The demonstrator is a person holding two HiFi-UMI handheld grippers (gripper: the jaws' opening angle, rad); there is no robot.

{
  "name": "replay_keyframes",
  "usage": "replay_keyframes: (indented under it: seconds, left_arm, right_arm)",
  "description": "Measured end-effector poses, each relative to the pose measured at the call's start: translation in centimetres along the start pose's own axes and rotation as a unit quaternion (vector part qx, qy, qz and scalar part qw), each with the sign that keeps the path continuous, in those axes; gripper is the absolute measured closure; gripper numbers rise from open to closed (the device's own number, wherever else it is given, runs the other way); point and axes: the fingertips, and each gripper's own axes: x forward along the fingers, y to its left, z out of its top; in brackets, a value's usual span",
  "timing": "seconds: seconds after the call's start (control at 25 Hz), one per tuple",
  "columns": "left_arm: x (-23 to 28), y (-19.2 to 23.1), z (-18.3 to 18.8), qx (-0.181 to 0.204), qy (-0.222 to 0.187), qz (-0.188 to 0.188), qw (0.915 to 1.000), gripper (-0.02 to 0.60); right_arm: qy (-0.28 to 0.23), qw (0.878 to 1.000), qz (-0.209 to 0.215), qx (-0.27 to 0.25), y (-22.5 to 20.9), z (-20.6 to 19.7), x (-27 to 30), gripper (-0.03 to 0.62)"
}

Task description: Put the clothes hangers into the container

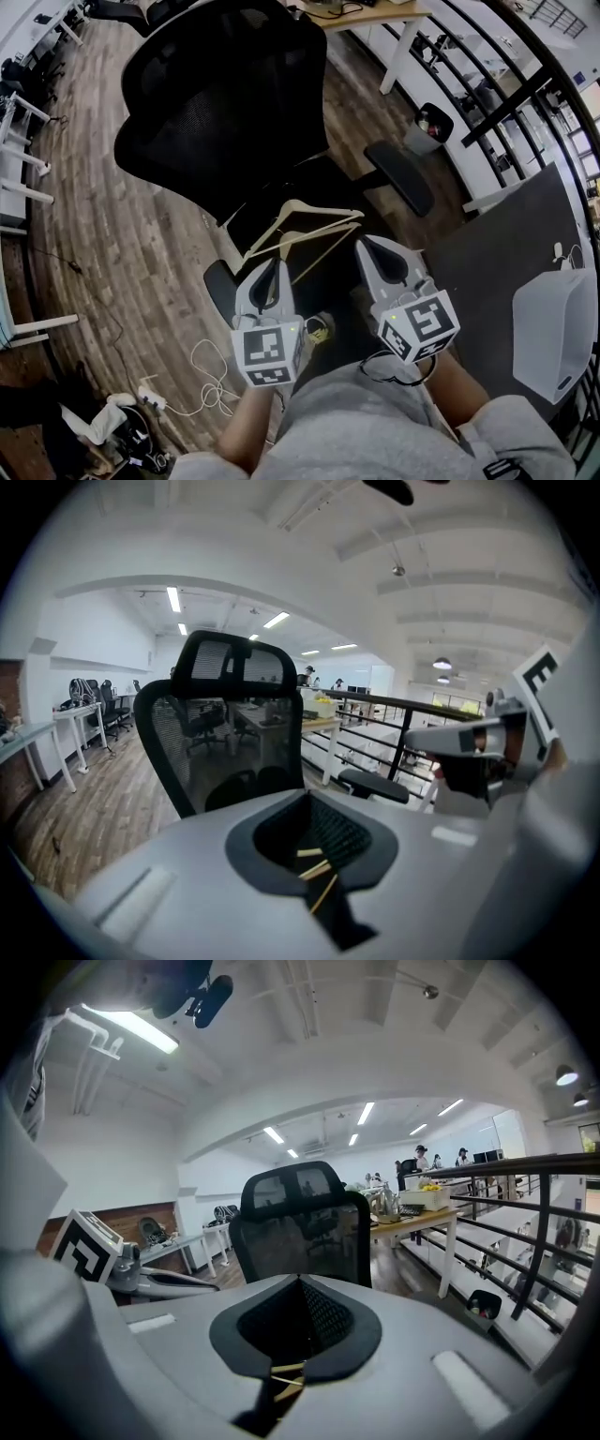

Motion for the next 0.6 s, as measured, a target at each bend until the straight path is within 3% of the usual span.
replay_keyframes:
  seconds: [0.24, 0.36, 0.6]
  left_arm:
    - [5.7, 0.9, -2.0, 0.038, 0.046, 0.000, 0.9983, 0.561]
    - [9.7, 1.8, -4.6, 0.039, 0.086, -0.001, 0.9955, 0.504]
    - [15.4, 4.8, -11.5, 0.066, 0.177, 0.016, 0.9819, 0.430]
  right_arm:
    - [0.033, 0.999, 0.004, 0.026, -2.4, -2.8, 3.7, 0.594]
    - [0.050, 0.998, 0.012, 0.036, -3.8, -4.6, 6.2, 0.594]
    - [0.079, 0.995, 0.025, 0.049, -4.4, -6.8, 9.5, 0.594]
